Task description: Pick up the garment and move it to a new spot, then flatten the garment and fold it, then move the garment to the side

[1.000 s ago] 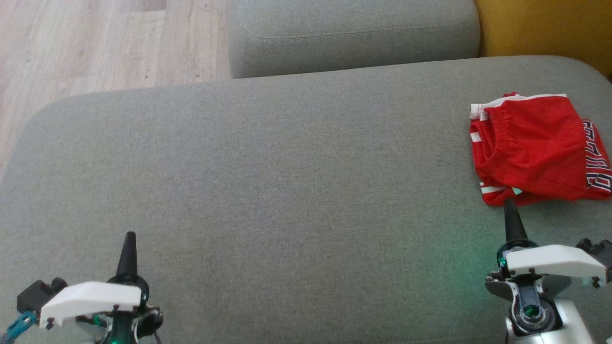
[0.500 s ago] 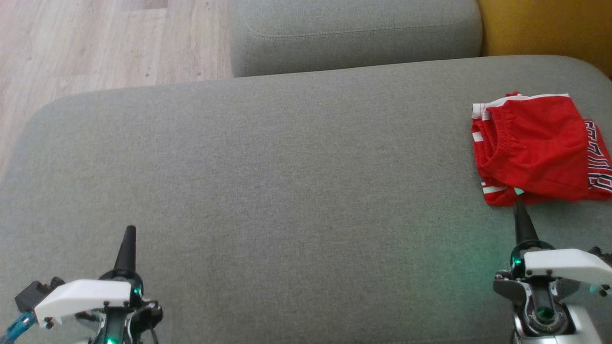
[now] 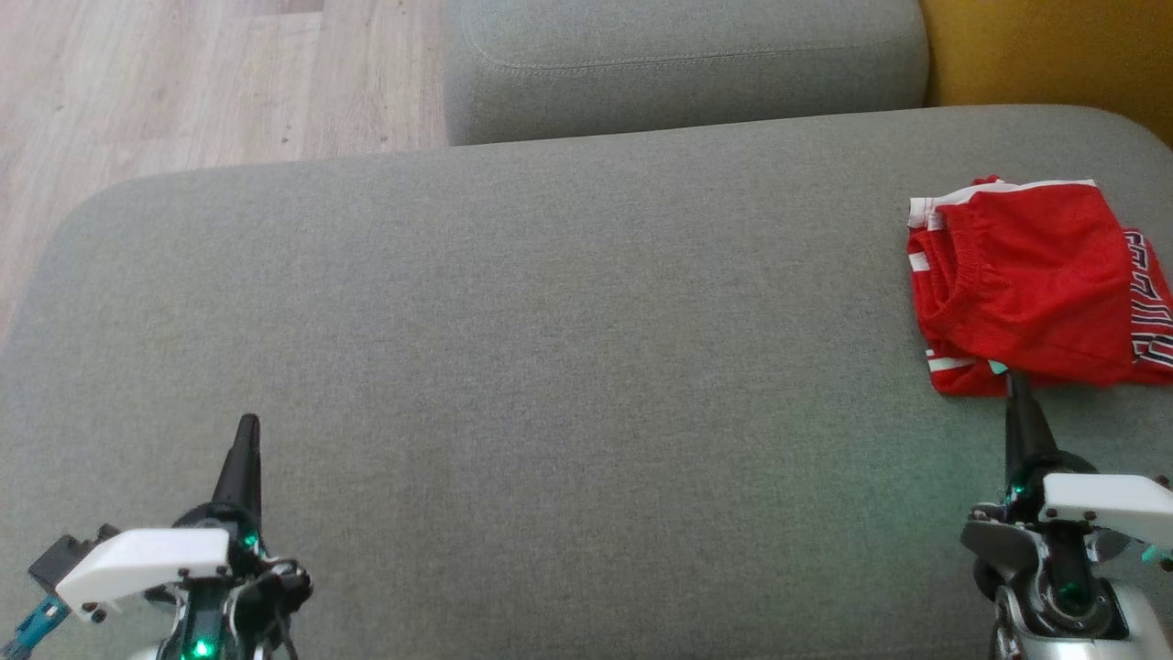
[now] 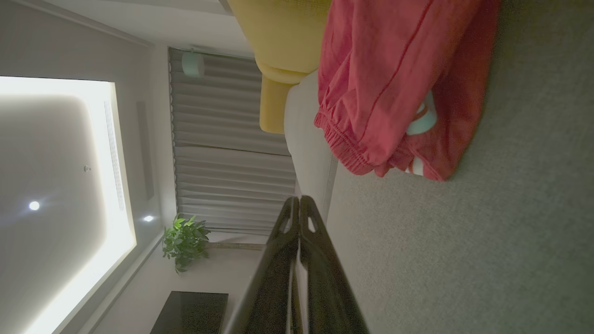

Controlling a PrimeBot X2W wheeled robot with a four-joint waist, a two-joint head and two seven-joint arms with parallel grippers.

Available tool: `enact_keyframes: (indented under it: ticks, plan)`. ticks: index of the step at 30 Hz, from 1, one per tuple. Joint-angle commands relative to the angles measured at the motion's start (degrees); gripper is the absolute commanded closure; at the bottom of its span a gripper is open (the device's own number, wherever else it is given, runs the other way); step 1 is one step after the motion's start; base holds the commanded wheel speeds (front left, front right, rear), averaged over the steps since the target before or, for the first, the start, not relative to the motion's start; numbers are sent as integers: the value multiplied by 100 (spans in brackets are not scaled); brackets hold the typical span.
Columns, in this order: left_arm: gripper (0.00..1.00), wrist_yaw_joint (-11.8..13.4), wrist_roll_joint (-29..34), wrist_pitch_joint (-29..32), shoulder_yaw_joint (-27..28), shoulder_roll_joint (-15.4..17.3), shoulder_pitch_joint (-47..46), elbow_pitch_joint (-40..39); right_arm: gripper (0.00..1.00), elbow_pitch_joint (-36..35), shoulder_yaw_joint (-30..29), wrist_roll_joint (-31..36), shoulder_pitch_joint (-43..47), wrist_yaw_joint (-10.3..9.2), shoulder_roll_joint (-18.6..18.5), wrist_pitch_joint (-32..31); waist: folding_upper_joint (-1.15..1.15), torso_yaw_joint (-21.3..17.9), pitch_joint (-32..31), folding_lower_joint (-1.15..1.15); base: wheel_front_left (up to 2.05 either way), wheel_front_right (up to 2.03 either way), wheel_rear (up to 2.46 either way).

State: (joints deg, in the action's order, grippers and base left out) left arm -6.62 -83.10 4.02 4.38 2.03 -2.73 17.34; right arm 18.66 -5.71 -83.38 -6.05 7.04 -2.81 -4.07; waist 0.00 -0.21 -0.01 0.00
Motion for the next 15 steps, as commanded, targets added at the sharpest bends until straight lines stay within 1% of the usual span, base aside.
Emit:
enact_keyframes:
  ticks: [1, 12, 15]
  plan:
    - [100, -50, -151, 55, 181, 82, -318, -226, 100, -263, 74, -158, -72, 41, -20, -63, 0, 2, 2, 0, 0, 0, 0]
    - [100, -85, -871, 240, 214, 85, -346, -323, 100, -454, -76, -844, -17, 45, -8, -235, 0, 20, 18, 0, 0, 0, 0]
    - [100, -87, -906, 249, 216, 85, -347, -327, 100, -463, -83, -877, -14, 45, -7, -243, 0, 21, 19, 0, 0, 0, 0]
